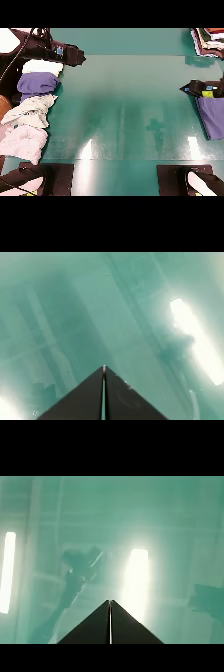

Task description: Fold the shirts.

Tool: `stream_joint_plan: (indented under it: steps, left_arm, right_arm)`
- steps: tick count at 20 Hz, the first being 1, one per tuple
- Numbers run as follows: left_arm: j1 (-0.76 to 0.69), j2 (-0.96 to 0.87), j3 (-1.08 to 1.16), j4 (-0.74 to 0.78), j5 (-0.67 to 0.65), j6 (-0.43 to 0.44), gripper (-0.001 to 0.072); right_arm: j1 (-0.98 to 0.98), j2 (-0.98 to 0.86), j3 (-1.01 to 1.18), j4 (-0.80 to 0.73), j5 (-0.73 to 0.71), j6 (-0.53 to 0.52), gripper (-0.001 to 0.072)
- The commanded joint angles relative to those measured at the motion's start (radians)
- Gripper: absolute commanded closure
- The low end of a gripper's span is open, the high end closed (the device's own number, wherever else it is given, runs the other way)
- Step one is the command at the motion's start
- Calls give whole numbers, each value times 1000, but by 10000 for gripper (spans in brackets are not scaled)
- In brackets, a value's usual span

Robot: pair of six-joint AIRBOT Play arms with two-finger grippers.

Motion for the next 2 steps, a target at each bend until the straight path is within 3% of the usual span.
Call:
stream_joint_plan:
  steps: [1,2]
  left_arm:
    - [0,0,0,0,1,0,677]
    - [0,0,0,0,1,0,678]
  right_arm:
    - [67,-1,1,6,6,-1,697]
    - [67,-1,1,5,16,-1,697]
